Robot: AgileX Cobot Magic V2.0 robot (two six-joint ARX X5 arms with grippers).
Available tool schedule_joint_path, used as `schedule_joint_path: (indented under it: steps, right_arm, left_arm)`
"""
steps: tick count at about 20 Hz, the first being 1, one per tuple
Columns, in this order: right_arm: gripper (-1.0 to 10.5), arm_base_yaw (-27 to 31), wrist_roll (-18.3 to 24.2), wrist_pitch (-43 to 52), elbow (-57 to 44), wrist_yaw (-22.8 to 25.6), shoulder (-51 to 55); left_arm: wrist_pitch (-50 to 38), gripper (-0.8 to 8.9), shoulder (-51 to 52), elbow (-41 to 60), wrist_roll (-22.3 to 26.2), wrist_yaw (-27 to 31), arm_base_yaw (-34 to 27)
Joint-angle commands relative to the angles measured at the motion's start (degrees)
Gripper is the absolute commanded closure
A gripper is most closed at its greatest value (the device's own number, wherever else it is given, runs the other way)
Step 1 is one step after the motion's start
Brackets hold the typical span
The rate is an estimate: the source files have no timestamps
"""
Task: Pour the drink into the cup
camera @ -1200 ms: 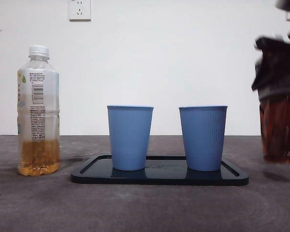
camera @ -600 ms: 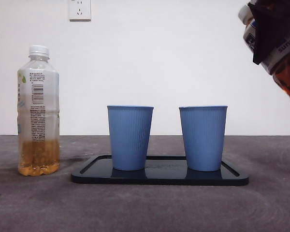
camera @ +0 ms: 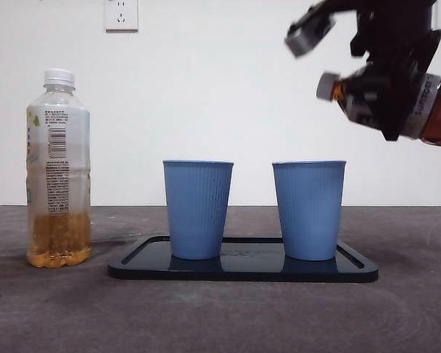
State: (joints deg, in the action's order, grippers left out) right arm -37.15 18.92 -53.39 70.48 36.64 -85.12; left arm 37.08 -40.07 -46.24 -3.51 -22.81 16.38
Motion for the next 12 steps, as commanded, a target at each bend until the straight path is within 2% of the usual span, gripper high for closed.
schedule_joint_path:
  steps: [1,4,8,12]
  right_arm:
    - [7.4,-1.4,4.6,0.4,2.3,5.1,-2.0]
    - [7.4,-2.5,8.2,0.5,2.3,9.7,-4.2]
    - [7.4,-3.4,11.4,0.6,2.3,11.1,-5.2]
    - [7.4,-4.8,18.7,1.4,2.3,17.9,-5.2]
  left_arm:
    - [-0.7,3.18,-0.3,-1.3,1.0,-0.2,0.3]
    - [-0.7,3.18,-0.3,-1.3,0.9,-0.2,0.3]
    - [-0.7,3.18,-0.3,-1.3,0.9,-0.2,0.3]
    - [-0.7,3.18,-0.3,-1.3,0.9,-0.2,0.5]
